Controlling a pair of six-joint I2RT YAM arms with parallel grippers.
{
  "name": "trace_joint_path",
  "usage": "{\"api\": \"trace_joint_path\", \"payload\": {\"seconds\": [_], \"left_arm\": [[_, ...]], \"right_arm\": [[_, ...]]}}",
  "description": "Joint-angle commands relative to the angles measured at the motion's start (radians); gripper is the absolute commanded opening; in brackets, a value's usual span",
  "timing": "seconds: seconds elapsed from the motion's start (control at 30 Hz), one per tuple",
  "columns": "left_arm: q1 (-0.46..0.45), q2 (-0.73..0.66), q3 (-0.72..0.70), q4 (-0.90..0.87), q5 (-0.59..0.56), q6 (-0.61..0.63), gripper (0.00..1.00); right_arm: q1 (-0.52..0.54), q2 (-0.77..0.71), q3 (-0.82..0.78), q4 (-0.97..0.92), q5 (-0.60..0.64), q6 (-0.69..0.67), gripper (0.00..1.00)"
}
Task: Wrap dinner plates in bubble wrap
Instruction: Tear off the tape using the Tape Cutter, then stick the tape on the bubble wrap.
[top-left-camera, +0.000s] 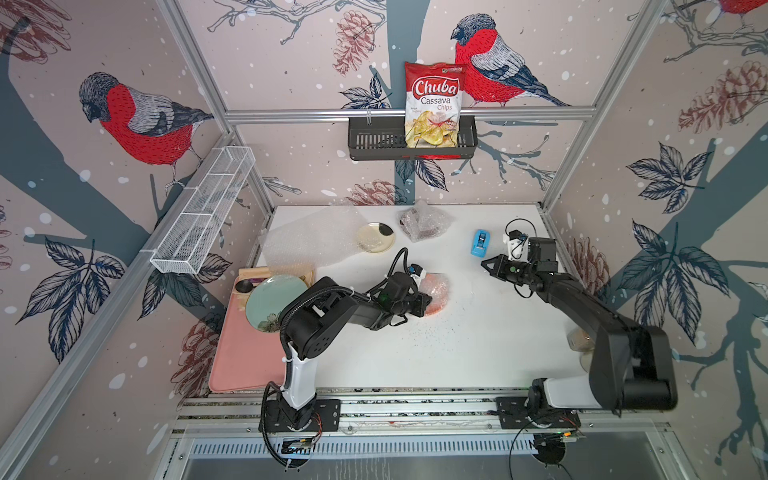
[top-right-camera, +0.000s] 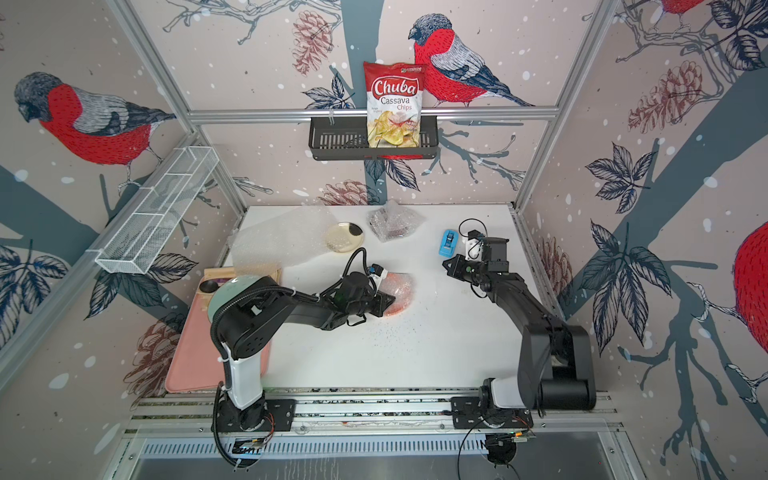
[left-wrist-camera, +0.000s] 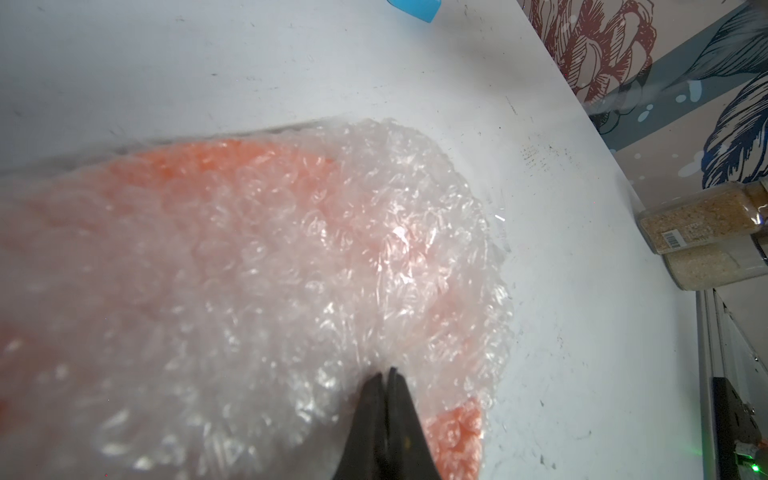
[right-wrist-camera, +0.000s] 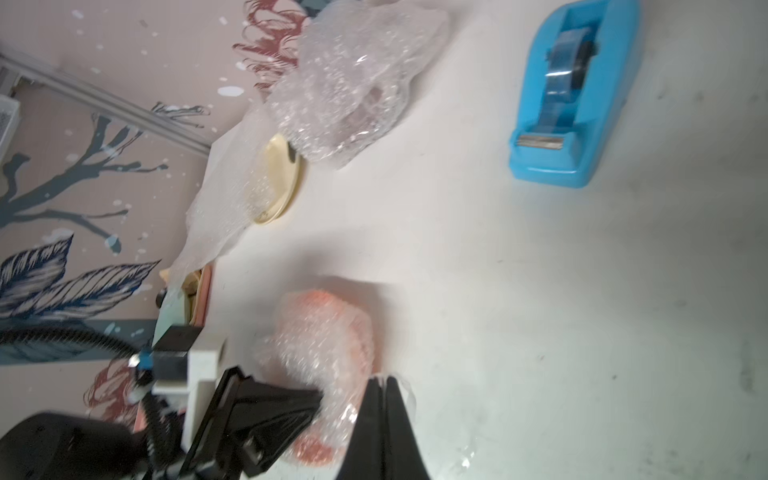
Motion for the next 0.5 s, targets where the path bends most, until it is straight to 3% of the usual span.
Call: {"api": "trace_joint_path", "payload": {"seconds": [0.0,0.23,0.4,0.47], "left_arm": [[0.007,0.019,-0.026,-0.23,-0.062,0.034,0.0],[0.012,0.024,-0.039,-0.186,-0.042,0.088,0.0],[0.014,0.01,-0.064,-0.146,-0.005,0.1,0.0],[0.015,0.002,-0.071,-0.133,0.005,0.102,0.0]], "right_arm": [[0.079,-0.172,-0.027,-0.178,0.027,-0.065,0.0],[0.327,-0.391,-0.064,-0.232,-0.002,0.007,0.0],[0.478,-0.354,-0.068,-0.165,-0.043,0.021,0.0],[0.504,-0.298,-0.046,-0.144,0.01,0.014,0.0]]}}
